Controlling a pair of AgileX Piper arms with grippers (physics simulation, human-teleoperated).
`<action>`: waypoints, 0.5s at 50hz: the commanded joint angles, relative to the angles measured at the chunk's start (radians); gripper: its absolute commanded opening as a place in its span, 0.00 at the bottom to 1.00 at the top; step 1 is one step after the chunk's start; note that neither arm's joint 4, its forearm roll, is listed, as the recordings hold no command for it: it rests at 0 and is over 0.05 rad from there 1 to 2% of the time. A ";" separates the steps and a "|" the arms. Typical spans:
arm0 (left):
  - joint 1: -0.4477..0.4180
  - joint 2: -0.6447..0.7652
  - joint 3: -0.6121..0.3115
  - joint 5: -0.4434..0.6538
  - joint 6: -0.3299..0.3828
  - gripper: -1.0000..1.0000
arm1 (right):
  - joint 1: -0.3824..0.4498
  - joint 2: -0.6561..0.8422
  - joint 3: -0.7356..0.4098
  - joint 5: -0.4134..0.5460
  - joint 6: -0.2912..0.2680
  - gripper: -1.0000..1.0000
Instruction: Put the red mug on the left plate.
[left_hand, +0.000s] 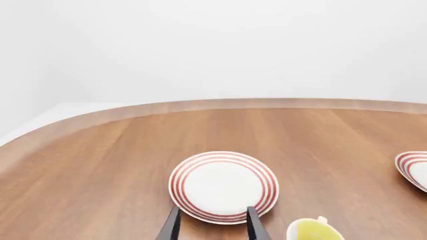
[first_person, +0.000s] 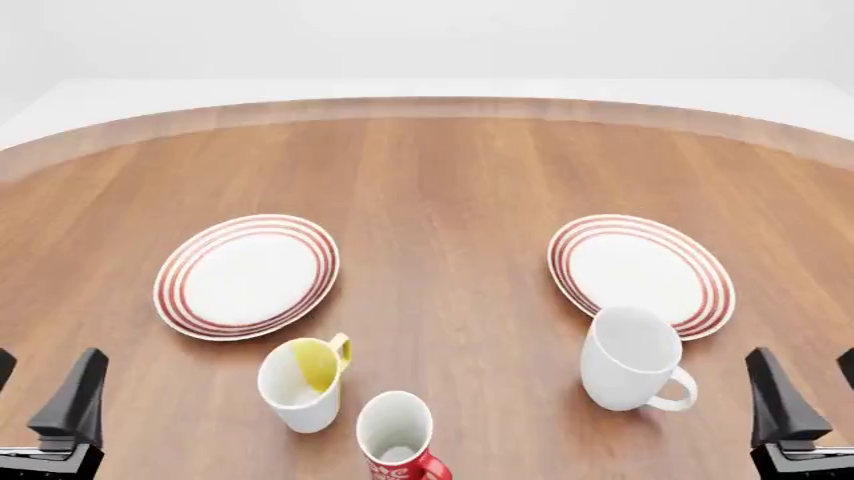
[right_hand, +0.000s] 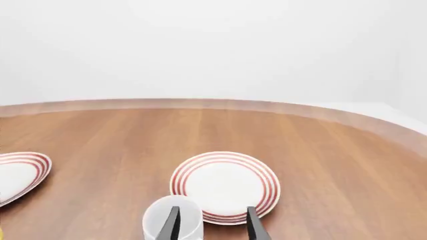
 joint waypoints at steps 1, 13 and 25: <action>0.000 0.000 0.000 0.000 0.000 1.00 | 0.006 0.002 -0.005 0.000 0.012 1.00; 0.000 0.000 0.000 0.000 0.000 1.00 | 0.096 0.009 -0.016 0.026 0.008 1.00; 0.000 0.000 0.000 0.000 0.000 1.00 | 0.154 0.066 -0.035 0.034 0.007 1.00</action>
